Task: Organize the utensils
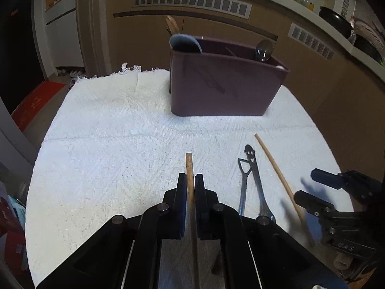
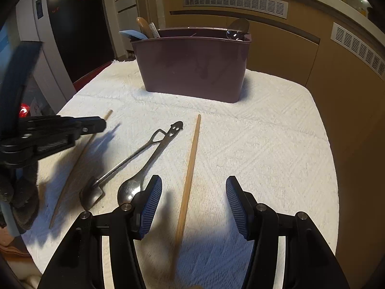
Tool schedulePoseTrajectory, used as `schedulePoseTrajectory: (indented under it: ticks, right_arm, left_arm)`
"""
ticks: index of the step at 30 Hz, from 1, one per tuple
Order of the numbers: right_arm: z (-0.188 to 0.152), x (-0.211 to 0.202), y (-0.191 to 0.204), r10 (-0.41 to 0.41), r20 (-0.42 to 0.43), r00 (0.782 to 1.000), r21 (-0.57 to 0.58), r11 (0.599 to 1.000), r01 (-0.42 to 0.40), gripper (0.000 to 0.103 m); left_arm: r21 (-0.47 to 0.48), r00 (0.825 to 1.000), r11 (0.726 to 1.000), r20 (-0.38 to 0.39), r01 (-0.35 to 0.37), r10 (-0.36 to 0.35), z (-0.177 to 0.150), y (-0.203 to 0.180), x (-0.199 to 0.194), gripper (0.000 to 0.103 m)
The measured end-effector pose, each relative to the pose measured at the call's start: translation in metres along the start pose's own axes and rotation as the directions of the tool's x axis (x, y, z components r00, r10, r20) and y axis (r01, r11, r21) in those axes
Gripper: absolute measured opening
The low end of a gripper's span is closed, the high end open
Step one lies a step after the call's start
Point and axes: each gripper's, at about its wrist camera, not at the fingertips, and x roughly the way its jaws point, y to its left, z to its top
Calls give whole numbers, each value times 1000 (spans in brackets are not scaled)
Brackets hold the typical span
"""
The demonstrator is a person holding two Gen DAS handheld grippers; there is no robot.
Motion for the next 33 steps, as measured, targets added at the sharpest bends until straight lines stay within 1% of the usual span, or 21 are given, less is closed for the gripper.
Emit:
schedulePoseTrajectory:
  ticks: [2,4,7,10,13,17,19,21,22,24,26,27,28,29,30,31,32,33]
  right_arm:
    - [5,3,2,22,-9,1000,-2,1000,-22,51]
    - [9,7,8,62,-32,998,-12,998,-62,32]
    - [14,17,21,129,-73,989,-13,991,-130,24]
    - [19,25,34,145,-83,986,-18,989,-147,22]
    - [28,28,42,158,-84,984,-2,987,-159,22]
    - [30,38,50,207,-147,967,28,978,-205,22]
    - [29,46,51,201,-177,963,59,979,-194,22]
    - [32,54,49,169,-195,966,98,983,-153,22]
    - [33,57,46,164,-201,966,120,983,-142,22]
    - [38,64,42,161,-207,965,171,977,-126,22]
    - [45,68,44,128,-204,971,186,978,-90,22]
    - [48,71,49,100,-203,974,168,983,-66,22]
    - [51,75,54,79,-198,977,148,988,-50,22]
    - [52,77,60,55,-193,980,122,992,-32,22]
    - [54,79,68,21,-183,983,77,997,-7,22]
    - [54,79,74,7,-174,985,49,999,2,22]
    - [53,80,80,-5,-162,987,12,1000,7,22]
    - [52,80,85,-11,-151,988,-18,1000,8,22]
  left_arm:
    - [-13,999,1000,29,24,-24,0,4,-14,5]
    - [-21,998,999,50,42,-41,0,9,-23,5]
    - [-50,994,996,83,79,-75,1,18,-38,4]
    - [-55,988,994,122,98,-91,3,21,-53,4]
    - [-40,980,994,179,100,-92,4,22,-71,4]
    - [-23,967,996,242,81,-74,4,24,-86,4]
    - [-14,960,997,272,77,-71,3,26,-92,4]
    - [-5,953,996,290,92,-87,3,28,-96,4]
    - [2,954,995,286,98,-94,2,29,-95,4]
    - [0,963,996,256,91,-88,1,33,-87,4]
    - [-36,976,996,205,84,-75,-1,42,-73,5]
    - [-63,982,995,175,79,-67,-2,48,-65,7]
    - [-93,987,993,149,75,-60,-4,54,-58,12]
    - [-128,992,990,115,67,-52,-6,63,-48,21]
    - [-152,995,987,93,59,-45,-9,68,-42,26]
    - [-177,997,983,70,51,-39,-12,74,-35,35]
    - [-195,998,979,53,51,-42,-15,78,-29,40]
    - [-204,998,977,43,58,-50,-18,79,-26,42]
